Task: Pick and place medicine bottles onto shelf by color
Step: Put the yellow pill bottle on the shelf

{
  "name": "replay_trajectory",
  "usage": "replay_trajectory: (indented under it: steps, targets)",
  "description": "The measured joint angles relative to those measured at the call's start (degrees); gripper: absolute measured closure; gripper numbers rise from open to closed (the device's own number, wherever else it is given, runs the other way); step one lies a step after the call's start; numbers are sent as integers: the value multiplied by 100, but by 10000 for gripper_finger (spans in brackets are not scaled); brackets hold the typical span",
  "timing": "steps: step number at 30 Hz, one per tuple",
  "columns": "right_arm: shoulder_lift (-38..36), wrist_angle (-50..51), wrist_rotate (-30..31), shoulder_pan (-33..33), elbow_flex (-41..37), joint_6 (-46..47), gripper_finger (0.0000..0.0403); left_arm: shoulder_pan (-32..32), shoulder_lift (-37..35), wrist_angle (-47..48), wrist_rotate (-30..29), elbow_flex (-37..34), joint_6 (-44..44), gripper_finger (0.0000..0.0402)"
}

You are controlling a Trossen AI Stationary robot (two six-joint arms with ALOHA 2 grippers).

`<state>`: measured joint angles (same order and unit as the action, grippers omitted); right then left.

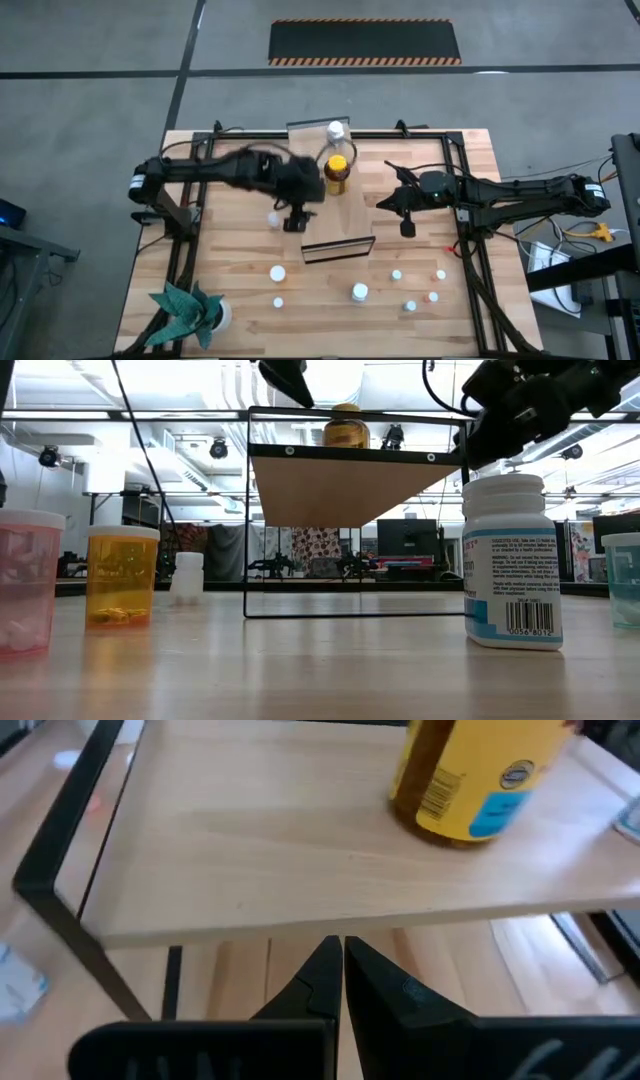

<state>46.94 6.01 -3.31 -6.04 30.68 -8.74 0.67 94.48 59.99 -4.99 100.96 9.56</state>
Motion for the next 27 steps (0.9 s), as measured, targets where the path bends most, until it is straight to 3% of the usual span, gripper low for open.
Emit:
replay_trajectory:
  steps: [5,10,27]
  targets:
    - [0,-64,67,0,57,698,394,323,-48,-135,-377,-387,4,165]
    - [3,-102,507,0,303,1384,394,347,-102,-210,-643,-758,116,186]
    - [609,392,640,-26,1578,1162,394,-251,-1572,-2509,-1091,-2592,1836,241]
